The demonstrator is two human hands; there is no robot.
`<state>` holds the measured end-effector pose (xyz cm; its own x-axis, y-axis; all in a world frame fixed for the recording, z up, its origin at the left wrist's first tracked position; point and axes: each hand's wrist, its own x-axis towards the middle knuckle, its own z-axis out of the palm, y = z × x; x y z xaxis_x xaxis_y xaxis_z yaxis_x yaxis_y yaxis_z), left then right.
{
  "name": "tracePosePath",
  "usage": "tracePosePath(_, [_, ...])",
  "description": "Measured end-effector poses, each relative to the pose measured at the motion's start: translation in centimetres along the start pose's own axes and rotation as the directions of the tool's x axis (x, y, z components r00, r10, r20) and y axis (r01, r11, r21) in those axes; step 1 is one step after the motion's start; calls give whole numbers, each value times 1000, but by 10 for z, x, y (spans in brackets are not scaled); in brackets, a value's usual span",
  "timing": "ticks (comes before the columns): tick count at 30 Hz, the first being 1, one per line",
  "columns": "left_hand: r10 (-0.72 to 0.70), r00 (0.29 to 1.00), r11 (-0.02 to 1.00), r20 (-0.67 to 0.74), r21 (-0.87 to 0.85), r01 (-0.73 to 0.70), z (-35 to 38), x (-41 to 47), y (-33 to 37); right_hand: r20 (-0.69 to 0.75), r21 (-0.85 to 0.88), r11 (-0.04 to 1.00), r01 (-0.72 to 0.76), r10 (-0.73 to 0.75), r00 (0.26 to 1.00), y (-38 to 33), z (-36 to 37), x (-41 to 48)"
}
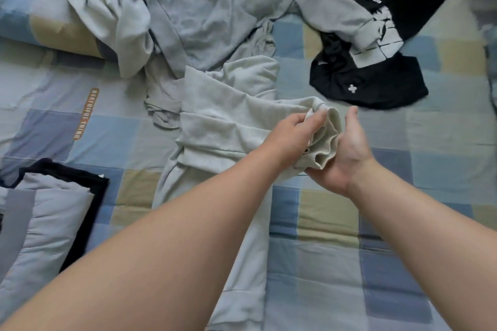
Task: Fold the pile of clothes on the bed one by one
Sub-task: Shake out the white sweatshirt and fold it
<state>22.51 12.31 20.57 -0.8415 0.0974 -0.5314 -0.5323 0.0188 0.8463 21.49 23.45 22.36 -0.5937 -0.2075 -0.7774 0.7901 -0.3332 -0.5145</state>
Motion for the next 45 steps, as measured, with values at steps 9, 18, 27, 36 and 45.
tracePosePath(9, [-71, 992, 960, -105, -276, 40, -72, -12, -19, 242, -43, 997, -63, 71, 968, 33, 39, 22])
tracePosePath(18, [-299, 733, 945, -611, -85, 315, -236, 21, -77, 71, -727, 652, 216, -242, 968, 75, 101, 89])
tracePosePath(27, [195, 962, 423, -191, 901, 93, -209, 70, -158, 280, -914, -388, 115, -400, 873, 130, 64, 194])
tracePosePath(36, [505, 823, 243, -262, 957, 156, -200, 120, -231, 483, -808, -584, 72, -589, 647, 175, 25, 259])
tracePosePath(45, [465, 842, 229, -274, 956, 184, -201, 121, -229, 500, -816, -568, 107, -600, 624, 174, 23, 260])
